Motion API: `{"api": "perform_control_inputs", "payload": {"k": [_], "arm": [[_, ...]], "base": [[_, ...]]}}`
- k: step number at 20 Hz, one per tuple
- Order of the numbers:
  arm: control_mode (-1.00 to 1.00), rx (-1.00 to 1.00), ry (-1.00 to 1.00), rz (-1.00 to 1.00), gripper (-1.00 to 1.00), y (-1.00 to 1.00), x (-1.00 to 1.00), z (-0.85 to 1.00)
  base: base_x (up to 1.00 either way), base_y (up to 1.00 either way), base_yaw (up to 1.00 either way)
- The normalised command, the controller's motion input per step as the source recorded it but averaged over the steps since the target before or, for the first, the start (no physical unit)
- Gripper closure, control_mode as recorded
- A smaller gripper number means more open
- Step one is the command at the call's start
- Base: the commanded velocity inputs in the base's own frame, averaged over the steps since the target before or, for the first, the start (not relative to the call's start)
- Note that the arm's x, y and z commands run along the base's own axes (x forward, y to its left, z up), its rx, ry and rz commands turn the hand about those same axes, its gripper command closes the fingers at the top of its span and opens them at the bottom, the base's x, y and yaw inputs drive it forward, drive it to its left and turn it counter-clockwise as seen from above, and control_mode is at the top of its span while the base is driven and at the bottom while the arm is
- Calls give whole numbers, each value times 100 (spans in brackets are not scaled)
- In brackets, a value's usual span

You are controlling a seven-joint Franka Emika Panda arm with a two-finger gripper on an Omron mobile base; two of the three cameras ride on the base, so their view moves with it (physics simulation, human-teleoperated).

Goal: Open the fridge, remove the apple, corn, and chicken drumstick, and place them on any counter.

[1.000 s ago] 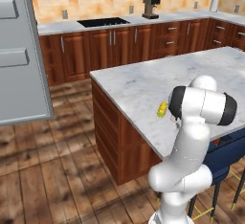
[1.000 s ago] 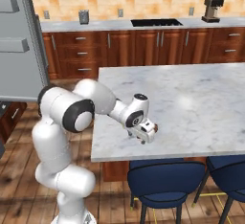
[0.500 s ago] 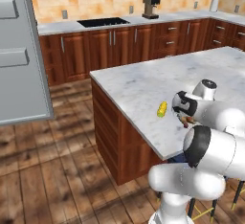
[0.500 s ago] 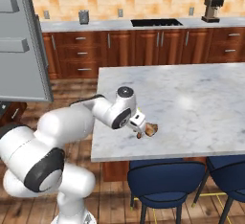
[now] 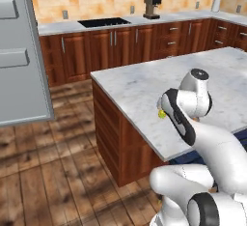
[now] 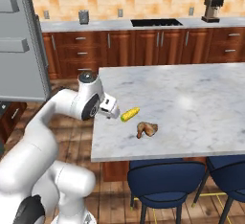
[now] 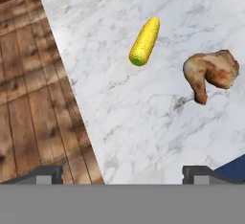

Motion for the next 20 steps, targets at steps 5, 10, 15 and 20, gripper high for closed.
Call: {"api": "perform_control_inputs", "payload": {"k": [5,10,15,20], "arm": [[-100,-8,0,13,-100,88,-67,73],[100,-4,0,9,-100,48,-36,23],[100,0,0,0,-100,0,0,0],[100,0,0,0,-100,0,0,0]], "base": [[0,0,0],[-28,38,11],[-41,100,55],[39,57,72]]}}
